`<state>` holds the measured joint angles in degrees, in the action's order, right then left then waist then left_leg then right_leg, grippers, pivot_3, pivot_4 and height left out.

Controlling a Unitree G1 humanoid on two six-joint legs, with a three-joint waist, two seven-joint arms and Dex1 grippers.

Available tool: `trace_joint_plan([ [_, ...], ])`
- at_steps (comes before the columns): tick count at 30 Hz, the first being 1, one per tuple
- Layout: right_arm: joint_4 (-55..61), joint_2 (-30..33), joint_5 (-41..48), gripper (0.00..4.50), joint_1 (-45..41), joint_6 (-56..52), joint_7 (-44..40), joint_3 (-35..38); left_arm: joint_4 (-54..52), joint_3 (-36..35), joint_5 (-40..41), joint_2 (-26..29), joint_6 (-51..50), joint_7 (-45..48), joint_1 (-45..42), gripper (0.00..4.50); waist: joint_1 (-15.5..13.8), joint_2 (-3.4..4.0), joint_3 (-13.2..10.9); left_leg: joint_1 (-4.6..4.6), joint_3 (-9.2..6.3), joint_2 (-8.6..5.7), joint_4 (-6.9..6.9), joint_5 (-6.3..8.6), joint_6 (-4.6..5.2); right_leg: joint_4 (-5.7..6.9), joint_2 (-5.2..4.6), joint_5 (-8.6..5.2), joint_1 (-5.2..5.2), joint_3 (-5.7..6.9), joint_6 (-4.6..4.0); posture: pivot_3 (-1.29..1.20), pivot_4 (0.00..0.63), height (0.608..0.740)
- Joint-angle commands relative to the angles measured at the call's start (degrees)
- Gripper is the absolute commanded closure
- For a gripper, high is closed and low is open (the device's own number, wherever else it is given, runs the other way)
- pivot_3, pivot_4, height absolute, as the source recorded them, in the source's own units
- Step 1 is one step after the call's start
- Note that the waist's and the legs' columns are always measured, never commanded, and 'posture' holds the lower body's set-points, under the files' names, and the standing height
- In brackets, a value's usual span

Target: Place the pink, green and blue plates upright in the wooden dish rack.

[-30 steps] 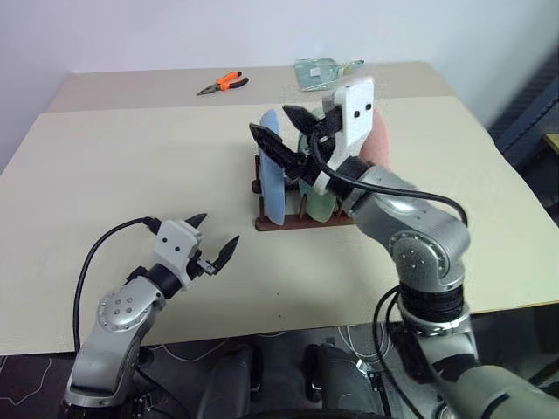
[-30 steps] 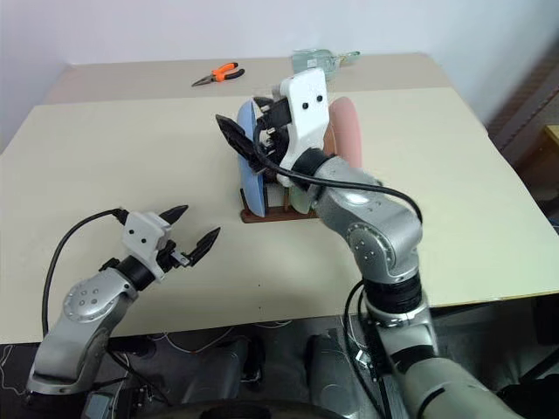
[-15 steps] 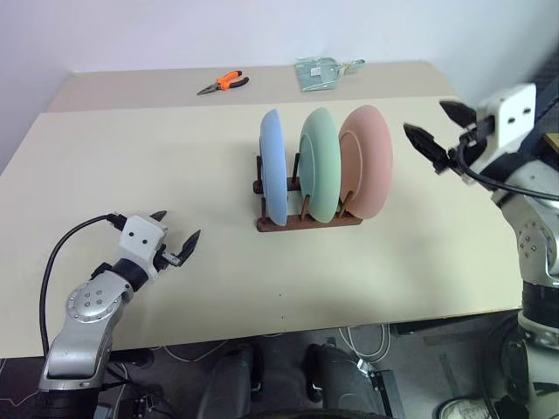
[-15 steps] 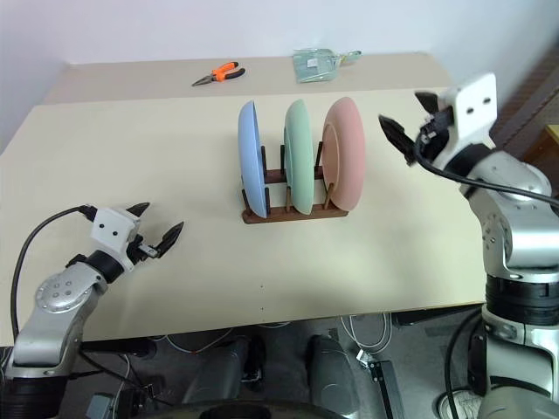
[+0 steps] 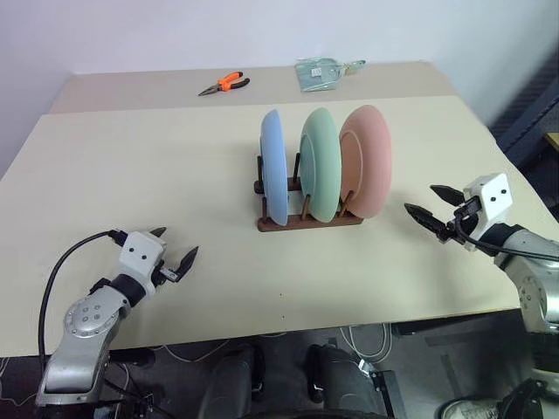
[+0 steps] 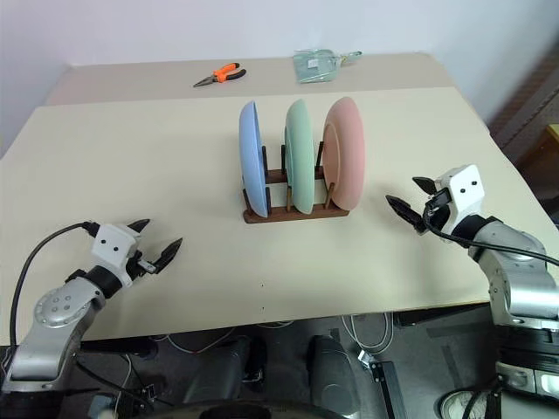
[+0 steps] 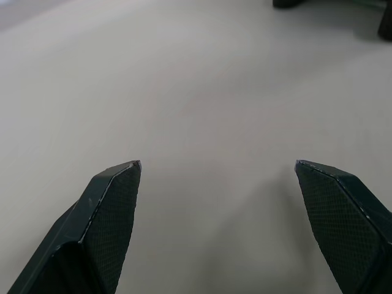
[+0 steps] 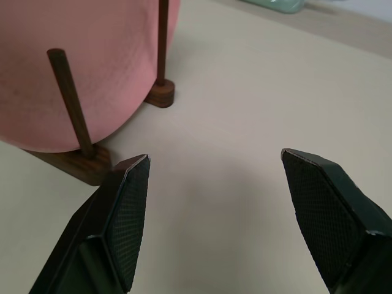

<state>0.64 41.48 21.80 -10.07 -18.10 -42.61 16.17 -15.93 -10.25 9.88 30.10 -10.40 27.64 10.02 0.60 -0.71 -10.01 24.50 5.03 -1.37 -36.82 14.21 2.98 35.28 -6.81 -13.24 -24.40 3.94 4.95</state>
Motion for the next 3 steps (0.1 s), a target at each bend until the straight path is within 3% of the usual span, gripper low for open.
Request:
trace_joint_plan([
  [1, -0.1, -0.4, -0.8, 1.02, -1.5, 1.4, -0.2, -0.8, -2.6, -0.6, -0.3, -0.2, 0.4, -0.6, 0.3, 0.37, -0.1, 0.01, 0.0, 0.00, 0.00, 0.00, -0.02, 0.00, 0.00, 0.00, 0.00, 0.00, 0.01, 0.00, 0.00, 0.00, 0.150, 0.740],
  [3, -0.9, -0.8, -1.1, 1.02, -2.8, 1.4, 0.2, -1.4, -2.4, -0.5, -0.6, -0.5, 0.5, -1.0, 0.1, 0.37, -0.1, 0.01, 0.0, 0.00, 0.00, 0.00, -0.05, 0.02, 0.02, 0.00, -0.01, 0.00, 0.02, 0.00, -0.01, 0.00, 0.150, 0.740],
])
